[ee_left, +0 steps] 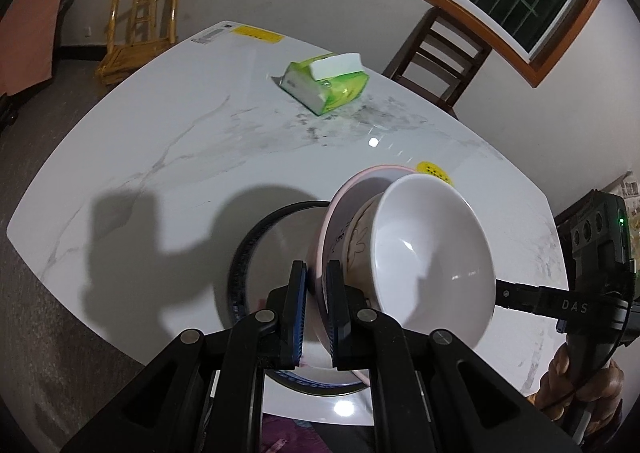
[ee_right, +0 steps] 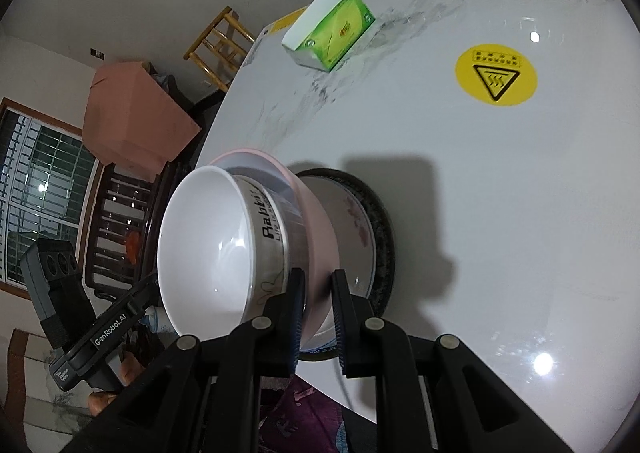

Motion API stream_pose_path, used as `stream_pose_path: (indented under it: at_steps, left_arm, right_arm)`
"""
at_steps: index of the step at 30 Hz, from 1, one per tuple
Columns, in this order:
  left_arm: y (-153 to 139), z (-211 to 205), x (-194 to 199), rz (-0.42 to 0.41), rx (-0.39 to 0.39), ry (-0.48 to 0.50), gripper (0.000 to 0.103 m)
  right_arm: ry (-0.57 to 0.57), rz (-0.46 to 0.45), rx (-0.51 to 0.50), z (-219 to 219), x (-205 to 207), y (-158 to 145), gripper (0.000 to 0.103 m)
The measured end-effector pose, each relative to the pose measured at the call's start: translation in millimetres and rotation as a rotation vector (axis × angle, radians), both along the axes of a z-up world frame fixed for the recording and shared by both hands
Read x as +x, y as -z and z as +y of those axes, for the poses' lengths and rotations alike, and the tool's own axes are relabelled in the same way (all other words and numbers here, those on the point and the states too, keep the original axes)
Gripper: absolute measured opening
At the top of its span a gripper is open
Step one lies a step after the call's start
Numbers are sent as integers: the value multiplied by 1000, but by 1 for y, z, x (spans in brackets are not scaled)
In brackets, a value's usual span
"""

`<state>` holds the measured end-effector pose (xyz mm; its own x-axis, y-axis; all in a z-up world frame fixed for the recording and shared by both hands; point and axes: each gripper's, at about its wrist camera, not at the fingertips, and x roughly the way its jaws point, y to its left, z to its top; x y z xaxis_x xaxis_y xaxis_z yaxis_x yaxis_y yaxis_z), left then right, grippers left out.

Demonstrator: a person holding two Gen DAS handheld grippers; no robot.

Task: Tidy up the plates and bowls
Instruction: 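Carry the bowl stack over the flower-print plates and lower it onto them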

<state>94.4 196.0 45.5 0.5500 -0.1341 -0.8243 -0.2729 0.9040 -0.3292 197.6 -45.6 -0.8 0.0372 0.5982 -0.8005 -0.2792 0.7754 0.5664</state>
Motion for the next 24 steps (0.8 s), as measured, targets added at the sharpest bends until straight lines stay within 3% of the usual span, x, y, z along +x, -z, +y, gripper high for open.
stream_pose_path:
  at_steps: [13,24]
  left_arm:
    - [23,12,1,29,-34,-14,7]
    - [29,13,2,24,-14,-18,7]
  right_arm:
    - [0,33,-23,8,1,14,14]
    - [4,50,-10,8,2,18,14]
